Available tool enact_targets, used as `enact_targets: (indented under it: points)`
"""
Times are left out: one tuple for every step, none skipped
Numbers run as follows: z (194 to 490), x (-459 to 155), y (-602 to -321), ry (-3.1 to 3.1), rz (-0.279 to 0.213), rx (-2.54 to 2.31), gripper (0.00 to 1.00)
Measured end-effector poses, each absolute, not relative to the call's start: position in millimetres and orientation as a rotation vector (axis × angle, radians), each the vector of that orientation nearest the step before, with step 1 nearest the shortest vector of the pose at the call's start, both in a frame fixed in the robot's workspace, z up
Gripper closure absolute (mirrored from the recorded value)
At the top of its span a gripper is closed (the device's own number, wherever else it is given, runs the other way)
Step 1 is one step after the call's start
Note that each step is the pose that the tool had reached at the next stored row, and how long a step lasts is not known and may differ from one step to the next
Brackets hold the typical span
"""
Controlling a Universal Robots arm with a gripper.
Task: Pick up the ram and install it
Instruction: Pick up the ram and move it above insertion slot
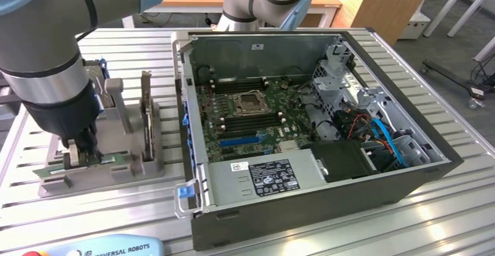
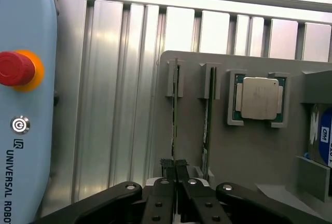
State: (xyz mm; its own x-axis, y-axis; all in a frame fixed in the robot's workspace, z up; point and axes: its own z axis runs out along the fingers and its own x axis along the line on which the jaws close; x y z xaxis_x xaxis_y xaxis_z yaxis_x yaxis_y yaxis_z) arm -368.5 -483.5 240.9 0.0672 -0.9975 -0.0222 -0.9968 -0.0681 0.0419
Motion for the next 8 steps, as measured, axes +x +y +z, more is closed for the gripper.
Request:
enact_targets:
  points:
    - [242.7, -368.5, -483.5, -2.136, -0.070, 2.282, 0.88]
    - [244.2, -368.5, -483.5, -2.137, -0.070, 2.280, 0.88]
    - [245.9, -368.5, -483.5, -2.139, -0.070, 2.279, 0.88]
    - [247.5, -368.5, -483.5, -2.141, -0.070, 2.277, 0.88]
    - [249.0, -368.5, -483.5, -2.143, -0.070, 2.275, 0.88]
    - [250.6, -368.5, -483.5, -2.145, -0.070, 2.273, 0.88]
    - [252.2, -368.5, -483.5, -2.147, -0.070, 2.271, 0.88]
    - [253.8, -368.5, -483.5, -2.149, -0.070, 2.270, 0.88]
